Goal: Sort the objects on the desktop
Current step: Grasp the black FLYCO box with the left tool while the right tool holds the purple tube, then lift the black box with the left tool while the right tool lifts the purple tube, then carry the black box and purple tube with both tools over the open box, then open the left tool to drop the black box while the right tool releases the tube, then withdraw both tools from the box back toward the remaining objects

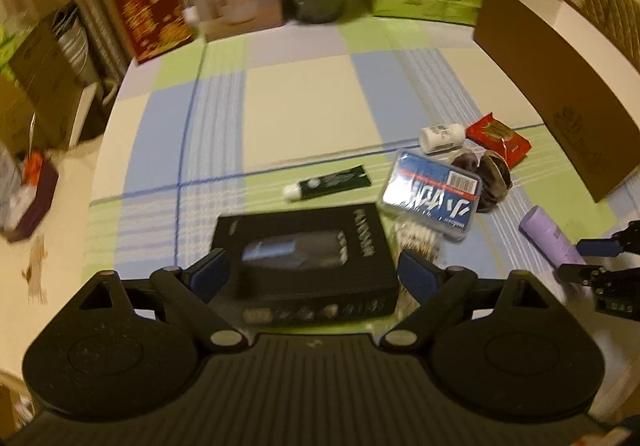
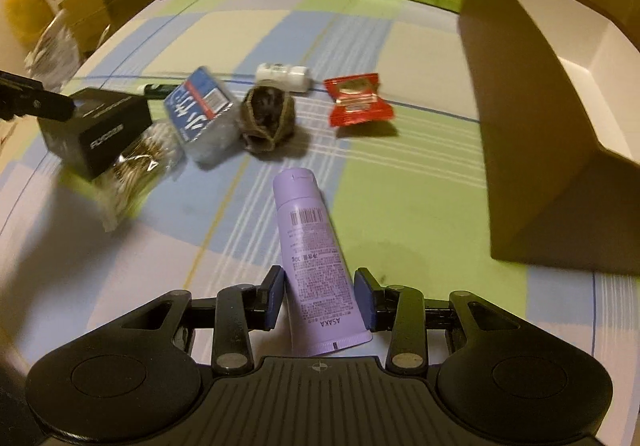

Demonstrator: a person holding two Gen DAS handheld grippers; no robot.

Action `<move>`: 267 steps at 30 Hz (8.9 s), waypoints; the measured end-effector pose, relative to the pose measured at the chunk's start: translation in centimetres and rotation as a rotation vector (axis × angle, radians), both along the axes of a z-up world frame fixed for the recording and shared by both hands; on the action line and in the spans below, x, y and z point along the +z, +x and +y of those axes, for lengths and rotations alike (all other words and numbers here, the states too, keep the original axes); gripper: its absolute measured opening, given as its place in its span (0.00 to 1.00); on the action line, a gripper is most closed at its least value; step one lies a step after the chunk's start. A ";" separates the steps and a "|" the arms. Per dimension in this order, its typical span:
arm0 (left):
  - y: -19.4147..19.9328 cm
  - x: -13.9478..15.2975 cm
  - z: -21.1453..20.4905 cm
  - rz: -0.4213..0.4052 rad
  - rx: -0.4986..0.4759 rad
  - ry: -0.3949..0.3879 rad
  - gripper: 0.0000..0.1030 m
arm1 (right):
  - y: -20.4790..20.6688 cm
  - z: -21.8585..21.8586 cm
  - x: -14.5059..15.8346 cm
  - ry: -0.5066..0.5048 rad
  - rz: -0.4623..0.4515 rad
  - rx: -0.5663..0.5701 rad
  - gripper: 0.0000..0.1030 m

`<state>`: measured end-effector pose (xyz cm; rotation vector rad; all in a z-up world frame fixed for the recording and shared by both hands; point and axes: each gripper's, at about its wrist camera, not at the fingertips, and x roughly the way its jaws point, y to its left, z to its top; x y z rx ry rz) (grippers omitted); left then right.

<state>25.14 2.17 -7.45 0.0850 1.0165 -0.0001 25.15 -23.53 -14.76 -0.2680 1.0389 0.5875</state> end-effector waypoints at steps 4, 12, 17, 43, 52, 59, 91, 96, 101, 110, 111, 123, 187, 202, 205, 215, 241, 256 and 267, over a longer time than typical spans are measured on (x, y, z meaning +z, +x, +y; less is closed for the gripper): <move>1.0 -1.4 -1.6 0.009 -0.052 0.047 0.87 | 0.0 -0.1 0.1 0.007 -0.001 -0.014 0.35; -0.3 -2.4 1.1 0.021 -0.001 0.086 0.81 | 0.2 -0.1 -0.1 0.017 0.010 -0.013 0.35; -2.4 -2.9 6.2 0.041 0.130 0.074 0.82 | 0.4 -0.1 0.0 0.012 0.013 -0.005 0.35; 4.3 -4.3 4.6 0.123 0.237 0.055 0.91 | 1.1 -0.5 -0.6 -0.001 0.027 -0.040 0.35; -2.0 -4.0 8.4 0.117 0.246 0.020 0.90 | 1.4 -0.3 -0.7 -0.011 0.030 -0.012 0.35; -2.2 -4.7 9.5 0.117 0.242 -0.005 0.86 | 1.7 0.1 -0.8 -0.005 0.028 -0.011 0.39; -6.6 0.3 9.9 -0.011 0.271 0.012 0.75 | 0.9 0.3 -0.4 0.052 -0.024 0.024 0.30; -7.1 1.6 8.3 -0.034 0.248 0.005 0.74 | 0.4 -0.8 1.5 0.133 -0.026 0.014 0.30; -6.7 2.6 5.4 -0.060 0.190 -0.011 0.74 | -0.2 -2.3 3.6 0.198 -0.032 0.003 0.30; -5.1 3.8 -2.5 -0.081 0.011 -0.061 0.75 | -1.0 -7.0 7.0 0.276 -0.061 -0.051 0.30; -4.9 4.0 -3.5 -0.086 -0.012 -0.066 0.75 | -1.1 -7.7 7.4 0.284 -0.067 -0.061 0.30; -1.1 6.3 -16.3 -0.155 -0.266 -0.147 0.75 | 0.0 -15.9 10.5 0.326 -0.113 -0.194 0.30; 27.0 -2.1 -36.4 -0.034 -0.265 0.019 0.75 | 27.9 -21.4 6.8 0.269 -0.078 -0.303 0.30; 27.0 -1.8 -35.7 -0.067 -0.283 0.063 0.75 | 28.7 -20.5 5.7 0.253 -0.049 -0.293 0.30; 26.8 -1.7 -35.7 -0.071 -0.289 0.071 0.75 | 28.9 -20.3 5.2 0.250 -0.033 -0.295 0.30; 26.4 -1.5 -35.4 -0.072 -0.295 0.076 0.75 | 28.9 -20.4 5.8 0.273 -0.062 -0.270 0.46; 18.2 3.4 -33.0 -0.145 -0.327 0.004 0.82 | 19.6 -22.7 11.1 0.270 -0.196 -0.157 0.98; 11.9 6.2 -31.5 -0.178 -0.255 -0.021 0.91 | 13.5 -23.7 12.8 0.283 -0.240 -0.163 0.98; 7.0 7.6 -30.5 -0.197 -0.219 -0.013 0.93 | 9.5 -23.9 13.4 0.282 -0.253 -0.148 0.98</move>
